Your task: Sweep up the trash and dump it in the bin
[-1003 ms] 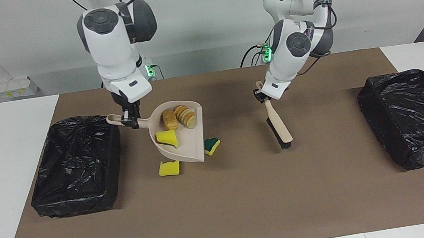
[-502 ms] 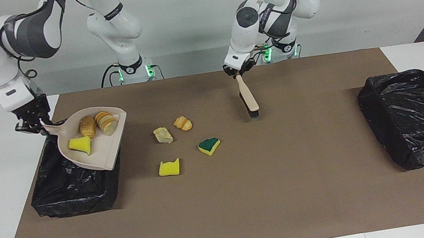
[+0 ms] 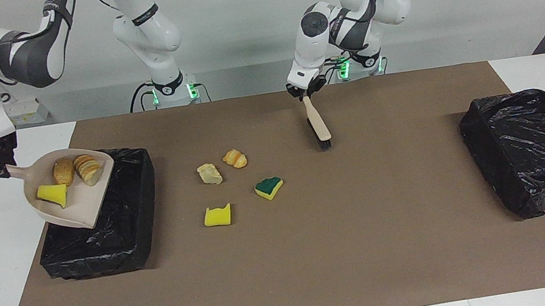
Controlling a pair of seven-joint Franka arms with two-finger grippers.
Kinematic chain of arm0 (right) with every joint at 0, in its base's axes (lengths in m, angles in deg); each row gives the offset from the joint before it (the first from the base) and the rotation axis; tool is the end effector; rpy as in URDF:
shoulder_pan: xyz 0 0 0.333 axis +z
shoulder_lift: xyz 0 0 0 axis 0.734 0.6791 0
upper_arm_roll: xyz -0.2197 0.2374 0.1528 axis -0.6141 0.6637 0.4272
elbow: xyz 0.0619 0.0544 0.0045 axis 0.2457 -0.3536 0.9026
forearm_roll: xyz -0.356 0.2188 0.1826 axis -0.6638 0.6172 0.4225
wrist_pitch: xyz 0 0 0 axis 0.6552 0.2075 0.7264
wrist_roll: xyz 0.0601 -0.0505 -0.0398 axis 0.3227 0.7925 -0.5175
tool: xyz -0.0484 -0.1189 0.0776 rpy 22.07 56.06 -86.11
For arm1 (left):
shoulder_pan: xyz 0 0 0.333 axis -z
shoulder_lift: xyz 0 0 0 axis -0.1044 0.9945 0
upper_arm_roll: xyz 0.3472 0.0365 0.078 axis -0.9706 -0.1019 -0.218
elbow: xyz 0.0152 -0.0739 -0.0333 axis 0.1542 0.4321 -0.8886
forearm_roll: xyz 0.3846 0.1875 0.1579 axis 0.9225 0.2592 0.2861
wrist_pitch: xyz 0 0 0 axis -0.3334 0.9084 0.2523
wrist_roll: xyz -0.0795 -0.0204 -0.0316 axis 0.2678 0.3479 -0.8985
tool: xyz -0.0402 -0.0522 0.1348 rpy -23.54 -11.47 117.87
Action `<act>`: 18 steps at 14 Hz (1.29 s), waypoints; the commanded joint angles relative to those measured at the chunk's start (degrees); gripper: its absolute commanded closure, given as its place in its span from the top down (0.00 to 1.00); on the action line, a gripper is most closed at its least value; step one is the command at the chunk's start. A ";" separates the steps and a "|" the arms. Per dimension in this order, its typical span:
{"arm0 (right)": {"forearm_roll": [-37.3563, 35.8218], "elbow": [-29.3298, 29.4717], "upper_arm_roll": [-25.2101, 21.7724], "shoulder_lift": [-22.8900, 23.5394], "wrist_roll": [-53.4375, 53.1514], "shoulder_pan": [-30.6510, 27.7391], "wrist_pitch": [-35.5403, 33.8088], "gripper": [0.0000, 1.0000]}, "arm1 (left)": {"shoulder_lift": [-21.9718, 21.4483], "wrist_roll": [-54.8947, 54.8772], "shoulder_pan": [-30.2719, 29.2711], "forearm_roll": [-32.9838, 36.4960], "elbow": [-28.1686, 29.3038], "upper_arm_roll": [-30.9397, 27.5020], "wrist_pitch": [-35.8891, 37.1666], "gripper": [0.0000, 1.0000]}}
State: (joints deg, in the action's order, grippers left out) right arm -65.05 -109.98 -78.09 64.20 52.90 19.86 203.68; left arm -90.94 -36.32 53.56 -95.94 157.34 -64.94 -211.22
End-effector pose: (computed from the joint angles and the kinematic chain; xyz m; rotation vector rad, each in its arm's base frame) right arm 0.6045 -0.2454 0.5281 2.0119 1.8900 -0.3013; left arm 0.2862 -0.3427 0.2911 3.1040 0.1487 -0.3344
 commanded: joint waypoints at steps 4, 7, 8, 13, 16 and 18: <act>-21.38 -2.04 0.39 -0.10 -16.19 11.61 -3.51 0.00 | -0.28 -1.23 -2.02 0.17 -0.08 -1.07 -0.04 1.00; -26.93 -1.42 0.30 0.07 -16.65 13.48 -4.31 0.00 | 0.43 -6.22 -8.43 0.26 -4.56 -1.33 3.63 1.00; -29.56 -1.25 0.39 0.07 -16.56 13.83 -4.92 0.00 | 0.43 -9.03 -11.06 0.26 -5.62 -1.42 4.35 1.00; -37.50 4.54 0.56 1.39 -16.03 18.40 -15.03 0.00 | 7.78 -22.85 -23.63 2.09 -18.59 -1.51 11.61 1.00; -34.70 8.31 2.66 1.39 -16.03 18.75 -16.35 0.00 | 14.30 -26.18 -28.04 5.79 -30.03 -1.51 17.26 1.00; -26.98 12.27 3.20 2.09 -16.99 19.97 -19.24 0.00 | 16.07 -31.18 -31.72 7.64 -34.18 -1.60 18.06 1.00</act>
State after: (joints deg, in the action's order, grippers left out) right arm -96.72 -102.36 -75.66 64.71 36.62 38.79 187.66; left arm -78.50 -63.73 25.09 -90.16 129.08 -67.07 -195.92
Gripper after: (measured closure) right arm 0.692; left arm 0.000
